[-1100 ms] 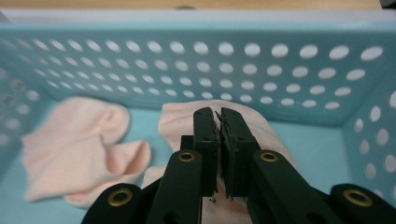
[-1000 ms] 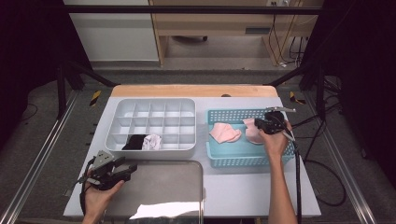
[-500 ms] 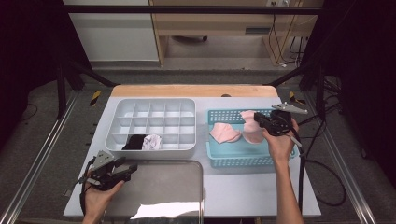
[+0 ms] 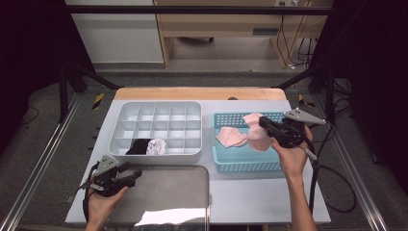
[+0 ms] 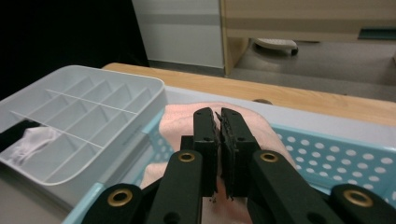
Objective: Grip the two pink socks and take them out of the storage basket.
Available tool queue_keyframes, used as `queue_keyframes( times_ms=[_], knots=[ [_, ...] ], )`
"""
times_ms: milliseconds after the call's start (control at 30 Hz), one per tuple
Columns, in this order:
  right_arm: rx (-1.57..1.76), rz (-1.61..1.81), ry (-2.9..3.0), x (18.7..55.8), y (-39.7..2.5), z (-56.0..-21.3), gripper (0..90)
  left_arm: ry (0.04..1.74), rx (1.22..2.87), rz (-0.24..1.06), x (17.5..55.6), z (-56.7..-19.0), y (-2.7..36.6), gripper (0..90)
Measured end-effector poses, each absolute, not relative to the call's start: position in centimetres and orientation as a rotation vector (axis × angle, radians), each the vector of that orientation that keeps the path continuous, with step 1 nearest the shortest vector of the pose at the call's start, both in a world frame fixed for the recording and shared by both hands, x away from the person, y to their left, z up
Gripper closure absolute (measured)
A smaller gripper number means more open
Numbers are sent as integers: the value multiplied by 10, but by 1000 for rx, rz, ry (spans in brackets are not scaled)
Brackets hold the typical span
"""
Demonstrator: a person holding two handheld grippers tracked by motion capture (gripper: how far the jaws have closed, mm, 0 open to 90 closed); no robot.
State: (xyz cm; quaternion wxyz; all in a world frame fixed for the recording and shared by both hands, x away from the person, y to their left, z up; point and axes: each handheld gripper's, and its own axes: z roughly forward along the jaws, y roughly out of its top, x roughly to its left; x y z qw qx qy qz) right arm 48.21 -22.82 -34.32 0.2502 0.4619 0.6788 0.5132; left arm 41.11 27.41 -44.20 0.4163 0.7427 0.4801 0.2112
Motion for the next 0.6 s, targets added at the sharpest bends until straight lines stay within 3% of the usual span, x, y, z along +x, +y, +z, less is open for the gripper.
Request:
queue_keyframes(
  times_ms=[233, 600],
  knots=[
    [1147, 1473, 1907, 450, -213, -331, 858, 1203, 1860, 535, 411, -441, 275, 409],
    [1054, 1522, 2023, 411, -195, -343, 858, 1205, 1832, 537, 409, -440, 275, 407]
  ],
)
